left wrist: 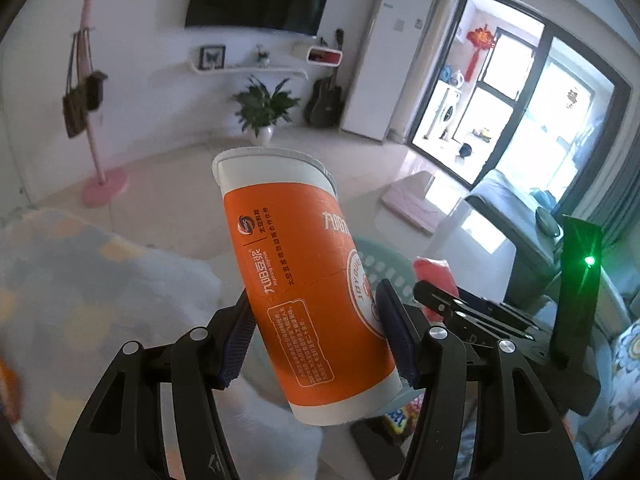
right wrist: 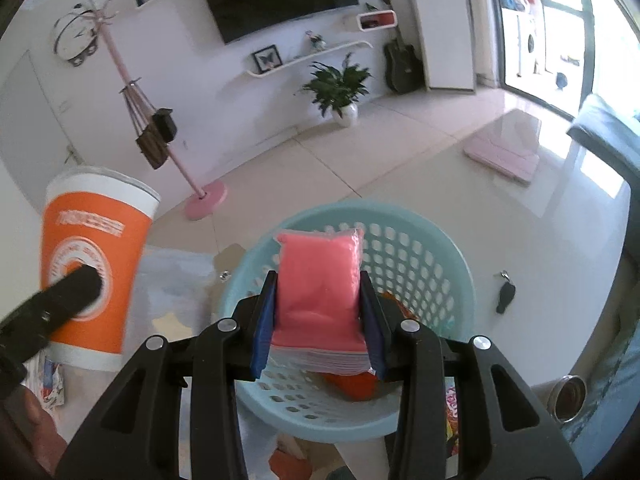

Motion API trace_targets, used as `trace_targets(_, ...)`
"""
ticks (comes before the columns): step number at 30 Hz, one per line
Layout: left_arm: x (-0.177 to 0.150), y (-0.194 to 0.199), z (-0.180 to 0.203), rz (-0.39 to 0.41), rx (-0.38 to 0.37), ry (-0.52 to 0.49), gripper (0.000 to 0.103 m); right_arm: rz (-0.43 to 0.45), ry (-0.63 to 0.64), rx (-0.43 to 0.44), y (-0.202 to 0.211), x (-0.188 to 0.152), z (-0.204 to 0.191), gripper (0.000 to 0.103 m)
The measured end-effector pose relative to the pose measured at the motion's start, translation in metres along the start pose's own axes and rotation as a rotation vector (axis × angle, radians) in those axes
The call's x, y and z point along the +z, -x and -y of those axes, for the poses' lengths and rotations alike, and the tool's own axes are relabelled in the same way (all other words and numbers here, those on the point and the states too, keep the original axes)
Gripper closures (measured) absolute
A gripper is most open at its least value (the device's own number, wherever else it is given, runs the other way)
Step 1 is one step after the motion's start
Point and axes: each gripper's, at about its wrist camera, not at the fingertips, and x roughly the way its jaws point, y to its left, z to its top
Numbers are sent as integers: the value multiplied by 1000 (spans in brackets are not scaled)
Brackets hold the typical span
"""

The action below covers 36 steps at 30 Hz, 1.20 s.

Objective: Collect trash
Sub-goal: 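Carry the orange cup and pink packet over the teal basket, then open both tools to drop the cup and packet into the basket, then move both tools back over the table toward the card box and paper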

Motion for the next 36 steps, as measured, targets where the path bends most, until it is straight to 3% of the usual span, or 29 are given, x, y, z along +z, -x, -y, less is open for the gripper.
trace_targets(5,-9,-25,-2,-35,-4,9,44,-60,-75,14,-18,-3,24,66)
trace_targets(7,-12,-30,-3,-42,19,10,39,-73,-87,6,-24,-5,29,63)
trace_targets(10,-14,-32,-3,-41,20,-6,29,-98,-150,12,-29,-8,41,38)
trace_targets(15,-18,-25,-3,-31,31,-18,29,-93,-165,21,-26,-8,47,38)
trace_targets(23,-15,-9,-5,4,10,-5,29,-68,-97,36,-13,-7,25,38)
trace_targets(31,-14,36,-22,89,17,13,29,-23,21,47,9,-9,-16,38)
trace_targets(36,-16,78,-41,156,49,33,29,14,138,107,29,-13,-60,38)
